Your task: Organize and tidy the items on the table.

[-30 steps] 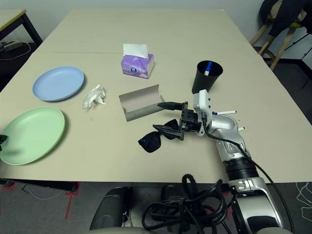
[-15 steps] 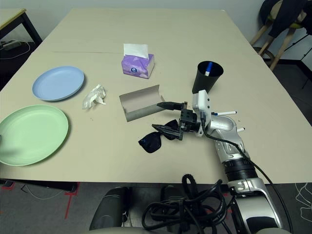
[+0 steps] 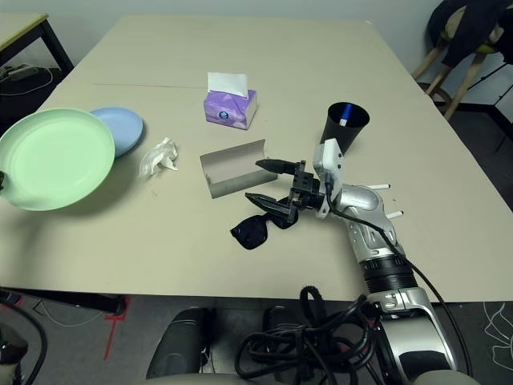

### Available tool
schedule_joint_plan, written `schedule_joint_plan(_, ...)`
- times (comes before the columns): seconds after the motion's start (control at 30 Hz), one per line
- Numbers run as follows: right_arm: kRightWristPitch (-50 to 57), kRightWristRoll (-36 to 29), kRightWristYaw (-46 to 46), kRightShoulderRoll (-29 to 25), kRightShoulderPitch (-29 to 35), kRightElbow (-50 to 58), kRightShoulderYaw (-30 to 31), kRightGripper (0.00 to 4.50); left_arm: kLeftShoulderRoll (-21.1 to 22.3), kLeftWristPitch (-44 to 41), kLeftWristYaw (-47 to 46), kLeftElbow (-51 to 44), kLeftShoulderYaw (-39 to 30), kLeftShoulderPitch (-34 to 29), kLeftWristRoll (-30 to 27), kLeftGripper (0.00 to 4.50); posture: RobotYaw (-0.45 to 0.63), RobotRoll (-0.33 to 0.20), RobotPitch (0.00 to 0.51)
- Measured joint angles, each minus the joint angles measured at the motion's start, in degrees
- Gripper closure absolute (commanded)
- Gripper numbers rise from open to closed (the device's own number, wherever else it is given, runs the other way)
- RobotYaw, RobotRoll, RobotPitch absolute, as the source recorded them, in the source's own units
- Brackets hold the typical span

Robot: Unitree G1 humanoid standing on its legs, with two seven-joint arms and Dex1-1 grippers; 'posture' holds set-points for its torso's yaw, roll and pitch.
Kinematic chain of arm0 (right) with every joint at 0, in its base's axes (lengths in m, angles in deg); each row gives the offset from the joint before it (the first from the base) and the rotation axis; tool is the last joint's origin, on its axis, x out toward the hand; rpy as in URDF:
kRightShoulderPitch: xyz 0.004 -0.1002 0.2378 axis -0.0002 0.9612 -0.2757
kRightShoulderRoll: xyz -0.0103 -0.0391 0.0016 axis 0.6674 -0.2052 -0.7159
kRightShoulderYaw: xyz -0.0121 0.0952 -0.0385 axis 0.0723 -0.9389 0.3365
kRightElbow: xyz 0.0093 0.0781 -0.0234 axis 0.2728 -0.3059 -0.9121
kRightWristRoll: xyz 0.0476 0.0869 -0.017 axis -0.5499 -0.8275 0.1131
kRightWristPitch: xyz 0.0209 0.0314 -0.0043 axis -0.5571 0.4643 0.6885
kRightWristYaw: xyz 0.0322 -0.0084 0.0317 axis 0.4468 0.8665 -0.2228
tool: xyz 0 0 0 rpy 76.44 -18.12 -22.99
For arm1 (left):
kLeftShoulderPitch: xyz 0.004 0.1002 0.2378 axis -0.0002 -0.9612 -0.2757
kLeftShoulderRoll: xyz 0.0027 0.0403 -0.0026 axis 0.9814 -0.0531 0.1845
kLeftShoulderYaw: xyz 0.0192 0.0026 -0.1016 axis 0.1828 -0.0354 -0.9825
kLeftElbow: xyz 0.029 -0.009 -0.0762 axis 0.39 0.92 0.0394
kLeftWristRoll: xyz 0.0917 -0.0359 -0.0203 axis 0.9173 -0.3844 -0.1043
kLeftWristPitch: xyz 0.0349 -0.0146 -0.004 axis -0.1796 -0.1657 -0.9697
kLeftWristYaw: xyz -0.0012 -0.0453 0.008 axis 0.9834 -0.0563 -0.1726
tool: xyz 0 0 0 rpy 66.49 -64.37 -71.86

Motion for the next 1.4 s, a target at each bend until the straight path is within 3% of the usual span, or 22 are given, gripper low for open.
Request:
schedule_joint_plan(0.27,1.9,-1.1,4.5,0.5,0.3,4.7,-0.2,0.00,-10.2,21.7,-15.3,17.0,6.4,11.4,7.3,4.48,0.17,0.000,0.114)
schedule_joint_plan(0.57,2.7,-1.5,6.7,0.4,1.4,6.7,-0.2,0.00,-11.0,44.8,-26.1,39.4,10.6,20.2,11.7,4.48,0.14,0.000,0.115)
schedule_joint_plan(0.77,2.8,-1.3,9.3,0.3,1.7,6.8,-0.2,0.00,-10.5,52.9,-28.8,50.5,11.5,24.6,11.4,4.48,0.14,0.000,0.115)
schedule_joint_plan(0.87,2.8,-0.1,12.0,0.3,1.6,6.9,-0.2,0.00,-10.0,55.5,-29.4,54.0,12.1,26.1,10.9,3.73,0.14,0.000,0.114)
schedule_joint_plan(1.2,3.7,0.3,14.6,0.4,0.8,7.9,-0.1,0.00,-9.5,55.8,-31.2,55.9,13.3,26.0,9.2,0.03,0.15,0.000,0.110)
schedule_joint_plan(1.3,4.4,0.3,14.7,0.5,0.6,8.9,0.0,0.00,-9.5,52.6,-30.0,50.9,15.5,23.9,8.9,0.03,0.15,0.000,0.111)
schedule_joint_plan(1.4,5.0,0.2,14.9,0.6,0.6,9.3,0.2,0.00,-9.4,46.8,-21.8,42.6,19.9,20.3,7.4,0.03,0.16,0.000,0.112)
